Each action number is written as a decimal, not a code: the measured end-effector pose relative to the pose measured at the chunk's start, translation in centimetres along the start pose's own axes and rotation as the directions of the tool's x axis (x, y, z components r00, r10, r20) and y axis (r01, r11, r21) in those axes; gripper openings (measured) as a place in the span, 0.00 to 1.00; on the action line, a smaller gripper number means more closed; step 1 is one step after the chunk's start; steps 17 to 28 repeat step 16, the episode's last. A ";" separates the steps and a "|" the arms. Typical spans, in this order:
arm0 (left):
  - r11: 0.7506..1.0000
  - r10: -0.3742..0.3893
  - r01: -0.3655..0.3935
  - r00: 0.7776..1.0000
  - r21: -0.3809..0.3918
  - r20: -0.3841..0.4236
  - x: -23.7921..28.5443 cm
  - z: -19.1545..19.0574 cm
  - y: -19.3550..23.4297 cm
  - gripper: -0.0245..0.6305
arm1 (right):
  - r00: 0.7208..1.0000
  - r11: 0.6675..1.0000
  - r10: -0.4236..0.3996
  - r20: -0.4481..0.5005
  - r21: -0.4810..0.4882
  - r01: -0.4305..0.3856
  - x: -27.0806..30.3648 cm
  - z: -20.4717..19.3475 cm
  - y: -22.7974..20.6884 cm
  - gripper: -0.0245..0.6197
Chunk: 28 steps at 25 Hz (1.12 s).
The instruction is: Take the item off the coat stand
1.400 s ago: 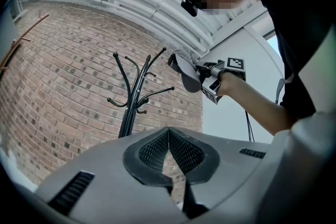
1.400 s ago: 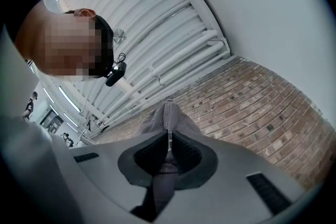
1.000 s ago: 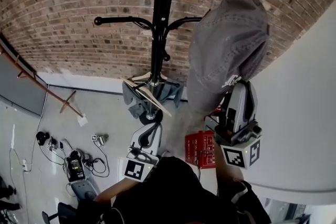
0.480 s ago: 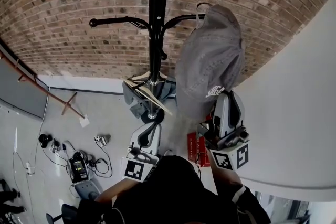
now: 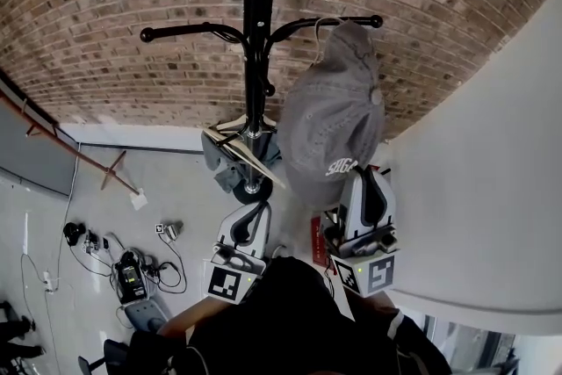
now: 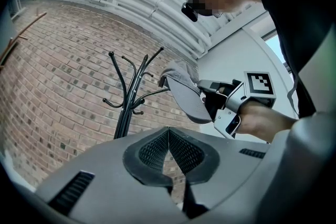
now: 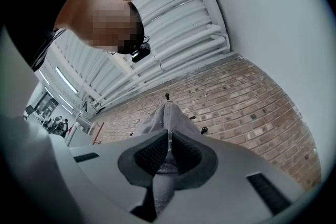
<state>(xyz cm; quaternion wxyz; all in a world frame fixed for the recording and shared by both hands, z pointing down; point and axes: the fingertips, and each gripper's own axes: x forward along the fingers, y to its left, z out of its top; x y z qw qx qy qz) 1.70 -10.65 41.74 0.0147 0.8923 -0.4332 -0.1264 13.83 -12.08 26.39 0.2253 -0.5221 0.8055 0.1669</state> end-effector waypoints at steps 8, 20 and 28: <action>1.000 -0.006 0.005 1.000 -0.007 -0.002 0.1 -0.3 -0.3 0.07 | 1.000 1.000 0.001 -0.030 0.004 -0.001 -0.5 -1.3 0.4 0.09; 1.000 0.004 -0.004 1.000 -0.013 0.012 0.2 -0.1 -0.1 0.07 | 1.000 1.000 0.008 -0.030 0.012 -0.007 -0.5 -1.5 0.7 0.09; 1.000 0.004 -0.004 1.000 -0.013 0.012 0.2 -0.1 -0.1 0.07 | 1.000 1.000 0.008 -0.030 0.012 -0.007 -0.5 -1.5 0.7 0.09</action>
